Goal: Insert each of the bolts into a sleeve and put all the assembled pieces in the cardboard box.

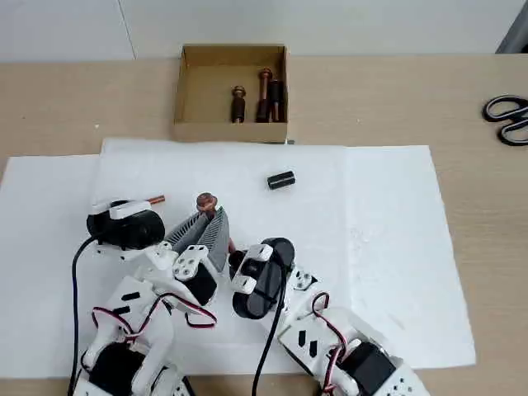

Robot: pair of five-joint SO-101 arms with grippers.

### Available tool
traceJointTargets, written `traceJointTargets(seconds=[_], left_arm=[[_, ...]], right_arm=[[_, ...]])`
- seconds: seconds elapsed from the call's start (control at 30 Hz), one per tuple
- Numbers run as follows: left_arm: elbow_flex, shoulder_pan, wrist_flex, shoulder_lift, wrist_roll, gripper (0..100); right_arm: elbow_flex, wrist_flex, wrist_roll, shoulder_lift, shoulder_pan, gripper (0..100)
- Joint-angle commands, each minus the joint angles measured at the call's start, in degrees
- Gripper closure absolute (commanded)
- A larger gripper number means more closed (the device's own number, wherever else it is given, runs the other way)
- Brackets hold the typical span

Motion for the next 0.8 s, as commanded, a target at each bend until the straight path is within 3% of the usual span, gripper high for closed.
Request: traceJointTargets(seconds=[0.0,0.77], left_arm=[[-0.9,0.5,-1.6,-0.5,0.1,99],[-6.2,2.4,4.8,-0.5,0.3,99]], right_arm=[[-0.4,-1.5,0.4,-0.6,-0.1,99.6],[-0.2,-2.9,0.2,-0.5,1.8,99.6]])
